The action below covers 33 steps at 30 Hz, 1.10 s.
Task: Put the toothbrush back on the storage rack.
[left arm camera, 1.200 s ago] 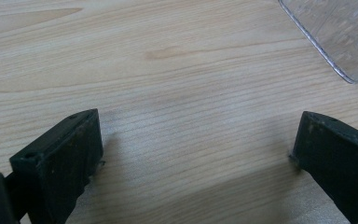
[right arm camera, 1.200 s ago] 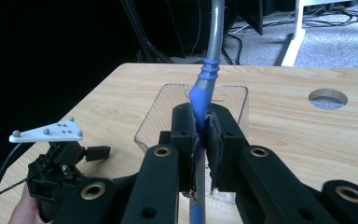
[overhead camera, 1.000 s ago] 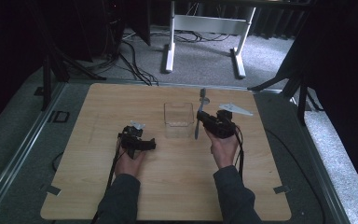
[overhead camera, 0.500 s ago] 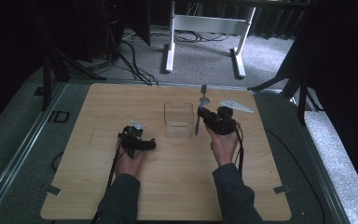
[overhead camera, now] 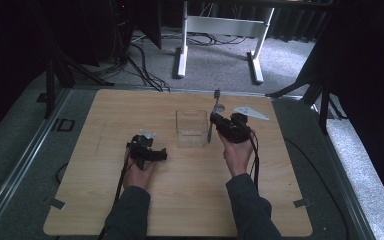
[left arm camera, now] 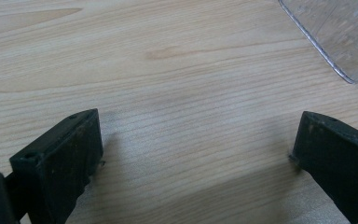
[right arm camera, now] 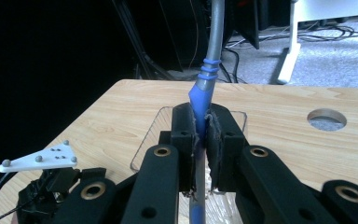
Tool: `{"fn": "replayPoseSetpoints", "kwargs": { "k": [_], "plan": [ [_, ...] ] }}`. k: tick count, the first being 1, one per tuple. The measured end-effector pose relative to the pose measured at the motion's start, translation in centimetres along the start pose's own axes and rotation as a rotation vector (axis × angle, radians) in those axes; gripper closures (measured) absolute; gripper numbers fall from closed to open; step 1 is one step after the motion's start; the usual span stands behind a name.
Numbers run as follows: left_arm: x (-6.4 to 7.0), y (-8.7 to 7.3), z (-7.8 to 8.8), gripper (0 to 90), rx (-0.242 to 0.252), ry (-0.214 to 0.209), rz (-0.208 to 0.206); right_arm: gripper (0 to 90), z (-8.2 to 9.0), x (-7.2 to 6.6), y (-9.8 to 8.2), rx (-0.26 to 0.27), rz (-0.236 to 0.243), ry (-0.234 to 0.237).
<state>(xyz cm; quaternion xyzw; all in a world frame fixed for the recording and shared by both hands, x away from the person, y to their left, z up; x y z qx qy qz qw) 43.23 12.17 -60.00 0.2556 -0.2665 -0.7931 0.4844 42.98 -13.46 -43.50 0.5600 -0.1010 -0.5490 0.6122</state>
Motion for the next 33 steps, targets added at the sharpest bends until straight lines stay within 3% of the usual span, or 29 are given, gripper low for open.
{"fn": "replayPoseSetpoints", "kwargs": {
  "k": [17, 33],
  "plan": [
    [0.0, 0.0, 0.0, 1.5, 0.000, 0.000, 0.000, 82.0, -0.4, 0.5, 0.3, 0.021, -0.052, 0.021],
    [0.0, 0.0, 0.0, 1.5, 0.000, 0.000, 0.000, 82.0, -1.3, -0.2, 0.6, 0.024, -0.020, 0.027]
  ]
}}
Point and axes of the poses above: each handheld gripper's, and its own axes: z roughly backward along the jaws, y roughly out of its top, x roughly to its right, the point moved 5 cm from there along -z, roughly forward along the jaws, and after that the axes turned 13 degrees about -z, right-handed, at the moved point
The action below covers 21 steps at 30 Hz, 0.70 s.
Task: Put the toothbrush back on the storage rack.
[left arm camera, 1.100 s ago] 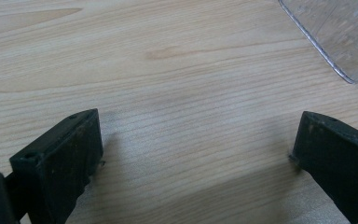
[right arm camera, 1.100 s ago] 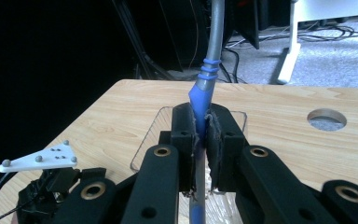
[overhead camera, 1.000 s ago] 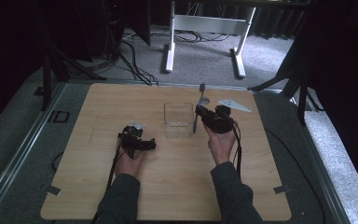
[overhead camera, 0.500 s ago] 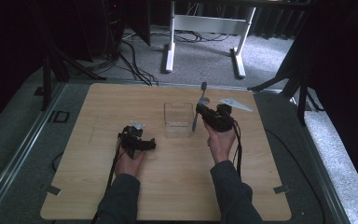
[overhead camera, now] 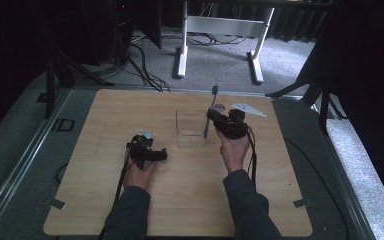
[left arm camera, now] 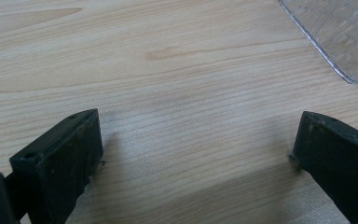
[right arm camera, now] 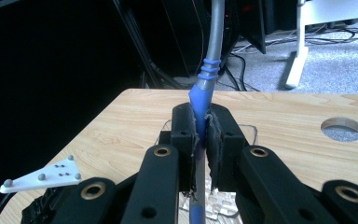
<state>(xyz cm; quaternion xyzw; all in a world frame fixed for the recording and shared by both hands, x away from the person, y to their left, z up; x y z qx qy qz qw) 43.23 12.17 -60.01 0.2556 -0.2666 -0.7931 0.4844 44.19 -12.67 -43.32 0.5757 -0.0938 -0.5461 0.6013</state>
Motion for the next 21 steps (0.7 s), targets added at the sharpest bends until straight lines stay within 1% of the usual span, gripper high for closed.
{"fn": "replayPoseSetpoints", "kwargs": {
  "k": [6, 9, 15, 21],
  "plan": [
    [0.00, 0.00, 0.00, 1.5, 0.000, 0.000, 0.000, 82.0, -0.33, -0.29, 0.17, 0.001, 0.006, 0.003],
    [0.00, 0.00, 0.00, 1.5, 0.000, 0.000, 0.000, 82.0, -0.44, -0.42, 0.30, 0.006, 0.030, 0.001],
    [0.00, 0.00, 0.00, 1.5, 0.000, 0.000, 0.000, 82.0, -0.54, -0.21, 0.62, 0.009, 0.024, -0.002],
    [0.00, 0.00, 0.00, 1.5, 0.000, 0.000, 0.000, 82.0, -0.64, -0.33, 0.81, 0.011, 0.038, 0.002]
  ]
}}
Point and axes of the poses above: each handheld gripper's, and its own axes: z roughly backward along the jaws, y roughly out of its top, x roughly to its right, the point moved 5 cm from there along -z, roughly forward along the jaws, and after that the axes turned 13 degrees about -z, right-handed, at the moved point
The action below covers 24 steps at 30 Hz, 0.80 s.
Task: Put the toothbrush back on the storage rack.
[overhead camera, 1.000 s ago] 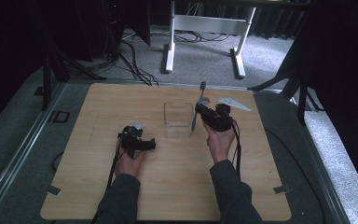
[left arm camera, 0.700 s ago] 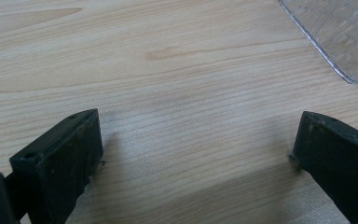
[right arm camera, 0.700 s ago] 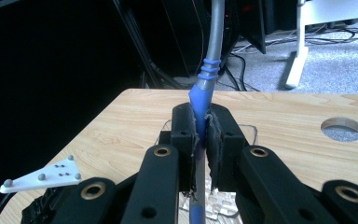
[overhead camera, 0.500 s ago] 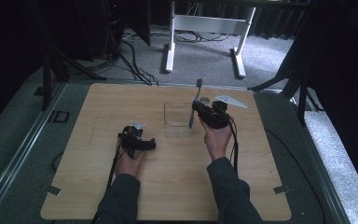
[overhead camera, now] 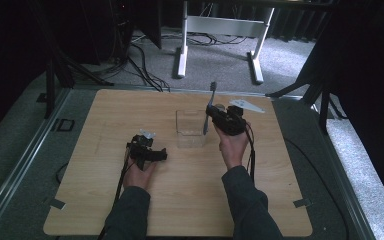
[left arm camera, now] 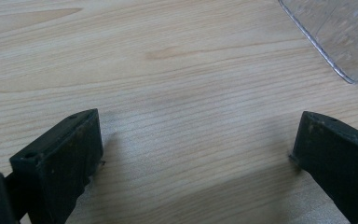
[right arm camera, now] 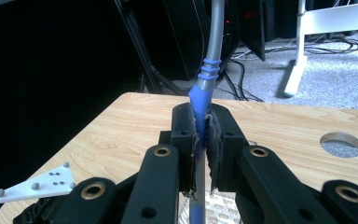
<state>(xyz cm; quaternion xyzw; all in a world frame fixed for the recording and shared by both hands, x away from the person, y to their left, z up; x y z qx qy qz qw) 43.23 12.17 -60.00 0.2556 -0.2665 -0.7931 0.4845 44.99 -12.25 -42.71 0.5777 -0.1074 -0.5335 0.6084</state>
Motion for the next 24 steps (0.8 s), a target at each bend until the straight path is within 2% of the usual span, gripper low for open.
{"fn": "replayPoseSetpoints", "kwargs": {
  "k": [24],
  "plan": [
    [0.0, 0.0, 0.0, 1.5, 0.000, 0.000, 0.000, 82.0, -0.8, 0.2, 1.4, 0.029, -0.007, 0.012]
  ]
}}
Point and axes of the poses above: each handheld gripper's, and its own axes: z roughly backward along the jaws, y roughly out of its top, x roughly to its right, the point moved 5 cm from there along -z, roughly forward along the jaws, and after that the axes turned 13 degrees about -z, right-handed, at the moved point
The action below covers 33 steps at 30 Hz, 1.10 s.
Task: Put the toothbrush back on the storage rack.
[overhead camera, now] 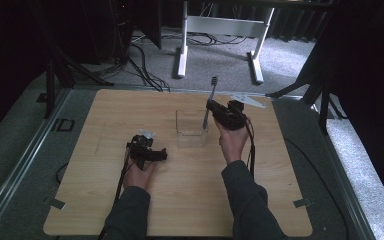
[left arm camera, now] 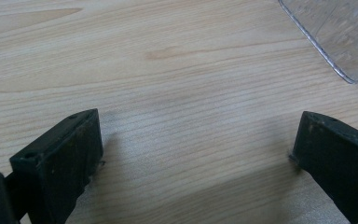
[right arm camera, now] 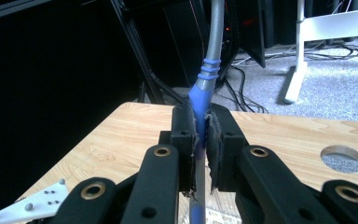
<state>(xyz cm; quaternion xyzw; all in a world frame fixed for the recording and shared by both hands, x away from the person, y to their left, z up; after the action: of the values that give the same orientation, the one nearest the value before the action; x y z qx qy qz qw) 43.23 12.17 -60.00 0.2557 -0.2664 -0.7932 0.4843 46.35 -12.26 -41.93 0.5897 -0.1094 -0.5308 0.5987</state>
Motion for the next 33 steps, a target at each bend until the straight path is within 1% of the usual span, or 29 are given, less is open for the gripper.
{"fn": "replayPoseSetpoints", "kwargs": {
  "k": [3, 7, 12, 15, 19, 23, 25, 27, 30, 33],
  "plan": [
    [0.0, 0.0, 0.0, 1.5, 0.000, 0.000, 0.000, 82.0, -0.2, -0.1, 0.1, 0.002, 0.005, -0.003],
    [0.0, 0.0, 0.0, 1.5, 0.000, 0.000, 0.001, 82.0, -0.9, -0.1, 0.1, -0.002, 0.022, -0.019],
    [0.0, 0.0, 0.0, 1.6, 0.000, 0.000, 0.000, 82.0, -2.0, 0.1, -0.2, -0.008, 0.050, -0.051],
    [0.0, 0.0, 0.0, 1.6, 0.000, 0.000, 0.000, 82.0, -2.6, 0.5, -0.3, -0.011, 0.058, -0.072],
    [0.0, 0.0, 0.0, 1.6, 0.001, 0.000, 0.001, 82.0, -3.1, 0.5, -0.4, -0.016, 0.080, -0.093],
    [0.0, 0.0, 0.0, 1.6, 0.000, 0.000, 0.000, 81.9, -3.6, 0.6, -0.9, -0.037, 0.120, -0.120],
    [0.0, 0.0, 0.0, 1.6, 0.000, 0.000, -0.001, 81.9, -3.8, 0.7, -1.4, -0.048, 0.126, -0.122],
    [0.0, 0.0, 0.0, 1.6, 0.000, 0.000, -0.001, 81.8, -3.9, 0.8, -1.9, -0.062, 0.133, -0.134],
    [0.0, 0.0, 0.0, 1.6, 0.000, 0.000, -0.001, 81.8, -4.0, 0.9, -2.6, -0.083, 0.153, -0.143],
    [0.0, 0.0, 0.0, 1.6, 0.000, 0.000, 0.000, 81.4, -3.8, 0.8, -3.5, -0.114, 0.203, -0.151]
  ]
}}
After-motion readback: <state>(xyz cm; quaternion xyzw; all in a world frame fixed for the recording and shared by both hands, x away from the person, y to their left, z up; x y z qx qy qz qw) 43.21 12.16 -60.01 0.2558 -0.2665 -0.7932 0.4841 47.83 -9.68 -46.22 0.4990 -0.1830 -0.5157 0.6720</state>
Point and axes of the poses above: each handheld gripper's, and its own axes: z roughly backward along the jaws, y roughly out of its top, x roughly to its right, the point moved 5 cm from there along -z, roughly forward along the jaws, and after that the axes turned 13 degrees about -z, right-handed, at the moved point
